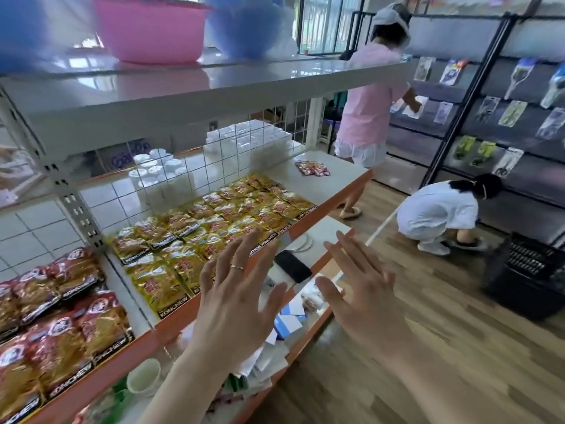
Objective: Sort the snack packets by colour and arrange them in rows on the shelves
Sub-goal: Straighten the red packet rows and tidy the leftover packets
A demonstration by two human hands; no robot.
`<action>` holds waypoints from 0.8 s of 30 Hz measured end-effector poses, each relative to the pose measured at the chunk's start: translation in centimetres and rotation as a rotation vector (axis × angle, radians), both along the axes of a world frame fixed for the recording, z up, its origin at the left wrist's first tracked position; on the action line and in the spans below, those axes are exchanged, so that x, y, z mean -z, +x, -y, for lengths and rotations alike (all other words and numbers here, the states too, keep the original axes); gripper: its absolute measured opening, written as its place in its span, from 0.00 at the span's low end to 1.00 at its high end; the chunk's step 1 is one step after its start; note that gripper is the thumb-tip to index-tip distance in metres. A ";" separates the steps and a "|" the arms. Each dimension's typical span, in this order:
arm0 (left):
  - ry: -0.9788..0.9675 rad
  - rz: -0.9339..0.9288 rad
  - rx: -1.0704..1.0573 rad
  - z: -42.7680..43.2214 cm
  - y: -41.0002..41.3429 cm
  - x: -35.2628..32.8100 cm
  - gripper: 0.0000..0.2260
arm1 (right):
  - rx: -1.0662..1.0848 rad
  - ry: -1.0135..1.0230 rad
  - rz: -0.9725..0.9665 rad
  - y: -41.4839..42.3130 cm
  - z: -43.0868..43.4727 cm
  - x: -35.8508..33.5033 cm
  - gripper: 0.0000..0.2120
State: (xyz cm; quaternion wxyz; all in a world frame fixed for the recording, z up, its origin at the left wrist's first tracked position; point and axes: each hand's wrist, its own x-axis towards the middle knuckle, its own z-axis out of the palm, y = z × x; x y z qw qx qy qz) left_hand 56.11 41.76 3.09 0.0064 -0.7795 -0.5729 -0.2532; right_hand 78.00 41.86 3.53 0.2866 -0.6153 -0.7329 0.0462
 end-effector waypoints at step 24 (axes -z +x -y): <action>-0.011 -0.022 0.064 -28.2 11.0 -0.3 0.29 | 0.050 0.001 -0.050 10.3 -25.2 -3.2 0.34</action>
